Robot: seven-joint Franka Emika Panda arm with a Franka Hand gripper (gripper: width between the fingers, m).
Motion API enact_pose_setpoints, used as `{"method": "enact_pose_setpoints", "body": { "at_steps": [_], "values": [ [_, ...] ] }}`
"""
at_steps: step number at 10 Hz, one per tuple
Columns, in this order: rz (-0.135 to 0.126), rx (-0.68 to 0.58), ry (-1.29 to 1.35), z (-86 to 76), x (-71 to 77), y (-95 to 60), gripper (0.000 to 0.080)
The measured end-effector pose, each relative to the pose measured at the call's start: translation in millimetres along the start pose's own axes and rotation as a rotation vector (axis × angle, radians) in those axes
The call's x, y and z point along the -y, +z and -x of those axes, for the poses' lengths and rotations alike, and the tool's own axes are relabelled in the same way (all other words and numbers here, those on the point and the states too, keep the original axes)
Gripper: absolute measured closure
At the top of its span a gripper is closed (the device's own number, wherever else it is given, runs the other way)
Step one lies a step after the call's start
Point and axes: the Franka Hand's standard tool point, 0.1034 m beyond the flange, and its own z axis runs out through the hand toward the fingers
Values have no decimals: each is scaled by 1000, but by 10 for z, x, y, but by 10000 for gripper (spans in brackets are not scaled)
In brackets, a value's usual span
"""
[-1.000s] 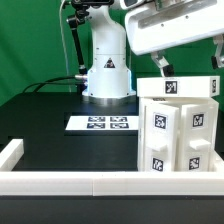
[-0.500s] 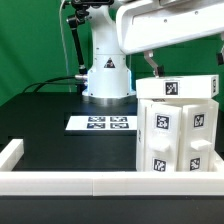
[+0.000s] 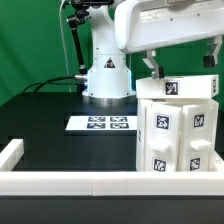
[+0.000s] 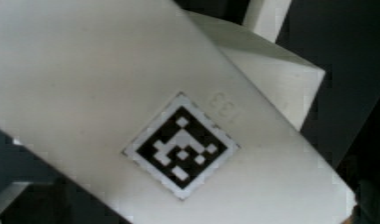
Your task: Assemble cabinet
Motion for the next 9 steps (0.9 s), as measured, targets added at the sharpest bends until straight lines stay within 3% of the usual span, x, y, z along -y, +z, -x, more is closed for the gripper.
{"method": "enact_pose_setpoints", "body": {
  "at_steps": [3, 6, 9],
  "values": [
    [-6, 45, -147, 83, 18, 51, 2],
    [9, 52, -341, 108, 17, 89, 2],
    [11, 55, -327, 125, -37, 141, 2]
  ]
}}
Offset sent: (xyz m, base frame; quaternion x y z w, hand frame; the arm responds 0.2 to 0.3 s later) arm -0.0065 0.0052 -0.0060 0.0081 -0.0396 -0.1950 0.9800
